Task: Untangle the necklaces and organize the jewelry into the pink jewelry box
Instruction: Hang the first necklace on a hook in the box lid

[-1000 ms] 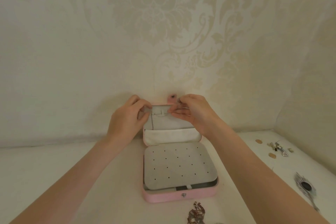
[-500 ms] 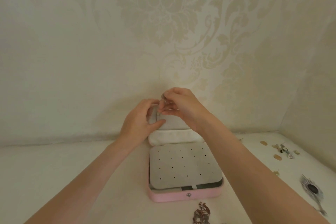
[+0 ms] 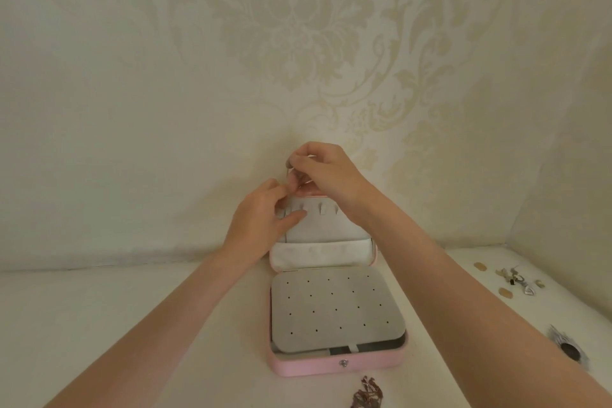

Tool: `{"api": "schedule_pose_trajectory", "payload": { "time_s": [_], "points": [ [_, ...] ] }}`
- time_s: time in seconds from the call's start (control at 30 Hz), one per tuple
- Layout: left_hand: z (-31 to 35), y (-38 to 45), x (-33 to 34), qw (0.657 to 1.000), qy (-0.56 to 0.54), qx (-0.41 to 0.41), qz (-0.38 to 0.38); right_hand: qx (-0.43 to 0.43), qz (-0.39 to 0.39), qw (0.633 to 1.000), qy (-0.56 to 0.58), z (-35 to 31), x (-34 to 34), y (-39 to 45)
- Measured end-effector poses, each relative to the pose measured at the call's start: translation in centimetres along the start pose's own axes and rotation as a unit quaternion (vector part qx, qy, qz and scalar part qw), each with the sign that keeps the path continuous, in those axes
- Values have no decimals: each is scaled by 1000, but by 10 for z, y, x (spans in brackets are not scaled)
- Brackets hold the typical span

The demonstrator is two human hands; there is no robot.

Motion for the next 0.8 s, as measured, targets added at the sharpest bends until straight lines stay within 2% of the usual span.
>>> {"api": "schedule_pose_trajectory", "payload": {
  "time_s": [0.1, 0.3, 0.47, 0.6, 0.73, 0.8],
  "points": [
    [-1, -4, 2, 1000, -27, -14, -3, -6, 8, 1000, -13, 4, -2, -1],
    [-3, -19, 9, 1000, 4, -23, 9, 11, 36, 999, 2, 13, -8, -4],
    [-16, -25, -2, 995, -29, -79, 61, 77, 63, 988, 118, 26, -7, -7],
    [-20, -23, -6, 989, -77, -112, 66, 108, 99, 959, 244, 39, -7, -12],
    [-20, -15, -5, 986, -81, -127, 72, 114, 137, 886, 429, 45, -14, -12],
    [-19, -13, -5, 989, -59, -112, 73, 102, 144, 863, 473, 46, -18, -11]
  ]
}}
Point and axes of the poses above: each hand's wrist, its own y-axis towards the middle knuckle, its own x-axis out of the palm, z = x × y, the point moved 3 cm from there along y, towards the middle knuckle, and after that the axes turned 2 degrees about x, right-handed, at the moved point
